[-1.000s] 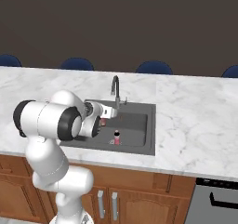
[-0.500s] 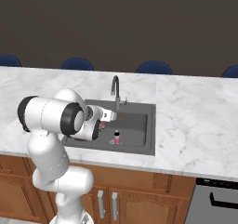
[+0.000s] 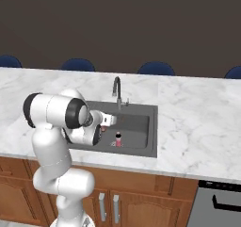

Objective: Place the large bottle from the dining counter next to the other large bottle outside the sink, and place the small bottle from the dining counter next to the other small bottle inside the sink.

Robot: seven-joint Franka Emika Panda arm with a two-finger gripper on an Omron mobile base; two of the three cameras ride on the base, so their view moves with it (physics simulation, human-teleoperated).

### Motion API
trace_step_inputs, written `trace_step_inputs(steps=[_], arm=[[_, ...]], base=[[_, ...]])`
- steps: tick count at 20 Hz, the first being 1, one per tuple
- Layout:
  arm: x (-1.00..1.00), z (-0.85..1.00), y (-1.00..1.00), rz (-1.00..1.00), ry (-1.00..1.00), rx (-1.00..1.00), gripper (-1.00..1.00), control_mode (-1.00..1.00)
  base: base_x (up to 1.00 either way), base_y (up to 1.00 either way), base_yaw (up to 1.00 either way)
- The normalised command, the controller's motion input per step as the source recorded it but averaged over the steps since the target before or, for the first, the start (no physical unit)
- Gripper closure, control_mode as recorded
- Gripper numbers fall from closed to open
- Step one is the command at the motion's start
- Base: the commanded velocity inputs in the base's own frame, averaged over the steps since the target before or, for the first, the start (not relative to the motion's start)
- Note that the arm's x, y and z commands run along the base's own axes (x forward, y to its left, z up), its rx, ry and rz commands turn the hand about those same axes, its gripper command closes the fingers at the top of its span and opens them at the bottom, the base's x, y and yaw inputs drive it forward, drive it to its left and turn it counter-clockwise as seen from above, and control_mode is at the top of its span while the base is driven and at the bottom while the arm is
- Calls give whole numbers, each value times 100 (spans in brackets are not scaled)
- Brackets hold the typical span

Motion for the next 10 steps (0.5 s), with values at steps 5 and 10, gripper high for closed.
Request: trace_step_inputs(steps=[5,10], arm=[[17,-42,19,0,0,-1,100,-100],[12,-22,10,-1,0,0,100,-100]], base=[[0,0,0],[0,0,0]])
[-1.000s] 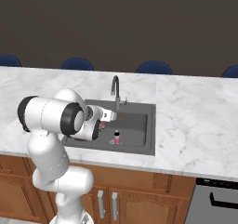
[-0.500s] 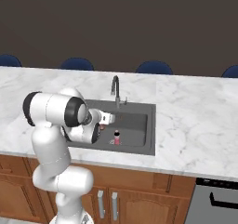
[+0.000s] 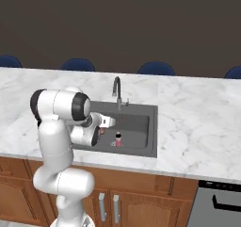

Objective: Place the large bottle from the dining counter next to the other large bottle outside the sink, and place the small bottle from the dining counter next to the other small bottle inside the sink.

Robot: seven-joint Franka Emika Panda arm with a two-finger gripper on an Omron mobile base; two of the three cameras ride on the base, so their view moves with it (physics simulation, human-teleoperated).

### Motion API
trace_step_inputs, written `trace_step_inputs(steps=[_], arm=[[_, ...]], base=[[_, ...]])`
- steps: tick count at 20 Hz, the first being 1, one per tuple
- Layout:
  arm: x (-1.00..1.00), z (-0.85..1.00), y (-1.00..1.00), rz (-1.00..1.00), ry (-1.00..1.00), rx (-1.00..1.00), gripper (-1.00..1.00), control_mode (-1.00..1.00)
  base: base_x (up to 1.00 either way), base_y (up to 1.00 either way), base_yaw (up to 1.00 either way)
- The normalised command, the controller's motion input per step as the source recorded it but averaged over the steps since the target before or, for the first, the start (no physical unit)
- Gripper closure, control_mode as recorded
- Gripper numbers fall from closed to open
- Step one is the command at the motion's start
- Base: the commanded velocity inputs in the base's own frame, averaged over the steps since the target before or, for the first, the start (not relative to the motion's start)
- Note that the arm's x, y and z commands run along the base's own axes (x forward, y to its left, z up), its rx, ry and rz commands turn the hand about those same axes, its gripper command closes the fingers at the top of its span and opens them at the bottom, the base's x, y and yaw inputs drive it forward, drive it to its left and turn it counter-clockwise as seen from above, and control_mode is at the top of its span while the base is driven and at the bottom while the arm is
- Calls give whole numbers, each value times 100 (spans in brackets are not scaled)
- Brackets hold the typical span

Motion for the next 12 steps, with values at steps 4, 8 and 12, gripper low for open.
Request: trace_step_inputs(steps=[4,8,12], arm=[[4,-17,6,-1,0,-1,100,-100],[1,-25,7,-1,-2,-2,100,-100],[2,-37,8,-1,-1,-5,100,-100]], base=[[0,0,0],[0,0,0],[0,0,0]])
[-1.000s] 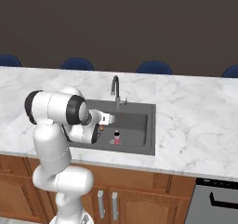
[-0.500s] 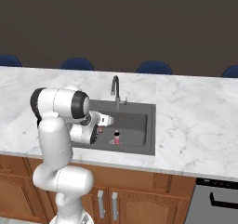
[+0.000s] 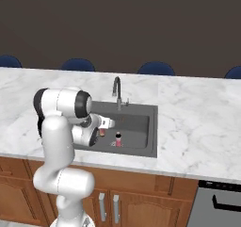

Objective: Place the large bottle from the dining counter next to the other large bottle outside the sink, and place the small bottle from the dining counter next to the other small bottle inside the sink.

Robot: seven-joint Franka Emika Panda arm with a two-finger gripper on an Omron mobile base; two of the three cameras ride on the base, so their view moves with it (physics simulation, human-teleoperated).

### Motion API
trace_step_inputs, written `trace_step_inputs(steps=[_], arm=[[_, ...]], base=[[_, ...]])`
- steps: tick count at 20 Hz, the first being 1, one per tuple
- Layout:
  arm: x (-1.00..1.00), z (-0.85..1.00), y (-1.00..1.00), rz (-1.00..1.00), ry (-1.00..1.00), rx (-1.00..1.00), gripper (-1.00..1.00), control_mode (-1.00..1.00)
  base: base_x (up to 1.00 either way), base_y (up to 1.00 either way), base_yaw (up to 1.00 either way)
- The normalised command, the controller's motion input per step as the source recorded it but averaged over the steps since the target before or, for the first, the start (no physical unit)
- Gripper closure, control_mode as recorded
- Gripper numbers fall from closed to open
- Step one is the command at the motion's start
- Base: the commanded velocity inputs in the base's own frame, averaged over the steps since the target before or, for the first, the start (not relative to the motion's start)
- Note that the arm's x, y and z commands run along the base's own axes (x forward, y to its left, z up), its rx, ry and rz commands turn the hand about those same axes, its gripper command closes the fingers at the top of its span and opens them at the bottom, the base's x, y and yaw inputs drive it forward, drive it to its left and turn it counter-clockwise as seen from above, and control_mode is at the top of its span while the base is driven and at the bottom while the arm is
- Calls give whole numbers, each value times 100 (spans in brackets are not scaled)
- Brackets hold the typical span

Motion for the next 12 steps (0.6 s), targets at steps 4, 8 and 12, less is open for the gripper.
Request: trace_step_inputs(steps=[4,8,12], arm=[[8,-37,6,0,-1,-2,100,-100],[5,-36,1,0,-4,-2,100,-100],[1,-31,0,0,-7,0,100,-100]], base=[[0,0,0],[0,0,0],[0,0,0]])
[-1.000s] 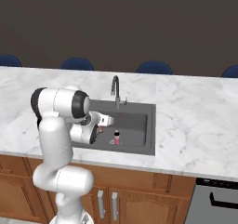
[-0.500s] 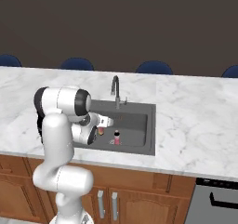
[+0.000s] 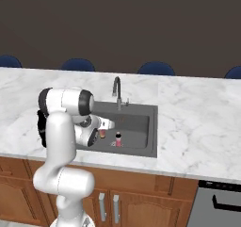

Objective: Place the large bottle from the dining counter next to the other large bottle outside the sink, and place the small bottle from the dining counter next to the other small bottle inside the sink.

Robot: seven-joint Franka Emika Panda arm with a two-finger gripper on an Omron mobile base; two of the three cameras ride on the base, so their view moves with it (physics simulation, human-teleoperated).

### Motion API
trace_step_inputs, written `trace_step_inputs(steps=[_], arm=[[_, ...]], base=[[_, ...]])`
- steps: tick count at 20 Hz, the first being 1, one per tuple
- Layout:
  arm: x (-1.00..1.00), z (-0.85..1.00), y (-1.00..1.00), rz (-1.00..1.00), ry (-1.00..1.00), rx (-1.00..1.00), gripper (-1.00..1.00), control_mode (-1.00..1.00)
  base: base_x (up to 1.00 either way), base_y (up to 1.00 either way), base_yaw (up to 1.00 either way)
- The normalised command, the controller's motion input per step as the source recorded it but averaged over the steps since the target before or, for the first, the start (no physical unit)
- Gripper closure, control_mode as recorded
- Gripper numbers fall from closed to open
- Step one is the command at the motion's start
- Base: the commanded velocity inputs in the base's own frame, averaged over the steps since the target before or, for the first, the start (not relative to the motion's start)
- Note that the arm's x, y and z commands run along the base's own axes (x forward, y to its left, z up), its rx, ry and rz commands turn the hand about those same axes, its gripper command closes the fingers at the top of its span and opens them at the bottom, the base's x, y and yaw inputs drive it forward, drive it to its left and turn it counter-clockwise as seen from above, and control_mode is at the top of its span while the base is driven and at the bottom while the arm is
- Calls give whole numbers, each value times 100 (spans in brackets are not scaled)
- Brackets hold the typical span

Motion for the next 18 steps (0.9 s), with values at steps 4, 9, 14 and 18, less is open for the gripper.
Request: trace_step_inputs(steps=[4,9,14,18], arm=[[2,-32,0,0,-10,0,100,-100],[3,-35,-1,0,-11,0,100,-100],[9,-38,-9,0,-9,0,100,-100],[13,-39,-20,-1,-9,0,100,-100]], base=[[0,0,0],[0,0,0],[0,0,0],[0,0,0]])
